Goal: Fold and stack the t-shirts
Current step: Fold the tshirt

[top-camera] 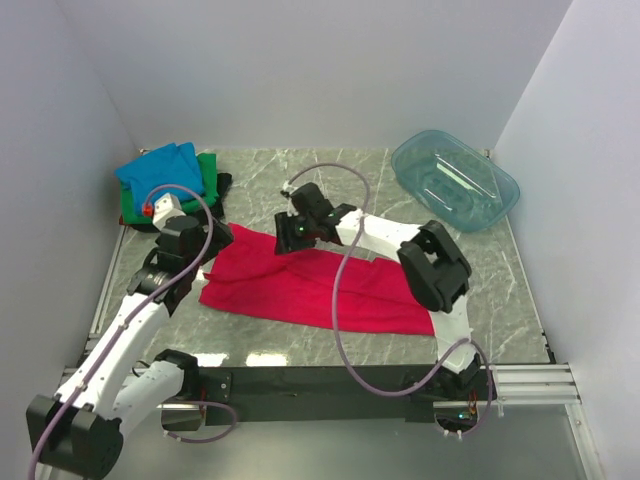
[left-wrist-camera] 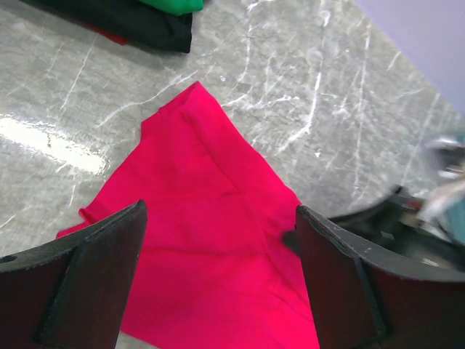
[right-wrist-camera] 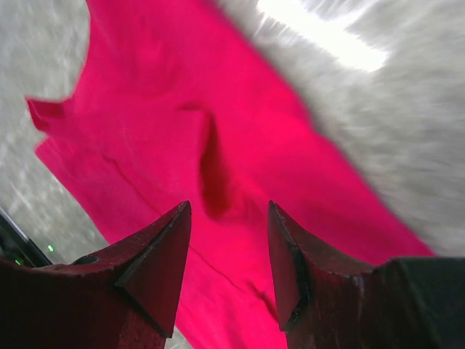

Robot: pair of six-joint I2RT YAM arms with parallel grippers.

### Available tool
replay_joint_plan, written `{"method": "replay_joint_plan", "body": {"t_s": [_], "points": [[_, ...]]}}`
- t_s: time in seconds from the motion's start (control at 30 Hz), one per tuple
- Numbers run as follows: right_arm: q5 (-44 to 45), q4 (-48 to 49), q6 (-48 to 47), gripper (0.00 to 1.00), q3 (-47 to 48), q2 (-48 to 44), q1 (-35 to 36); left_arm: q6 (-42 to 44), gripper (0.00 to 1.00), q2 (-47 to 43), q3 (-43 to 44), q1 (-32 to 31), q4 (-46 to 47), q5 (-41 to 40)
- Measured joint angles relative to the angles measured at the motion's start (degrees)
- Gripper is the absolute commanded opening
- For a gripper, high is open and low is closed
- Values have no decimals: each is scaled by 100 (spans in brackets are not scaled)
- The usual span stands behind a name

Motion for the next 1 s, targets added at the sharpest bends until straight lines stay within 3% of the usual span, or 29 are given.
{"method": "replay_joint_plan", "body": {"t_s": [0.17,0.63,0.87,1.0], "points": [[-302,37,-103,53,402,496,160,2,89,-396,0,0,-289,61],[-848,212,-275,53,881,1084,330,2,89,-474,0,0,-612,83],[-1062,330,-396,52,824,1174,514,2,89,-472,0,0,-614,79],[-1248,699,-404,52,326,1038,612,2,89,-472,0,0,-619,70]]}}
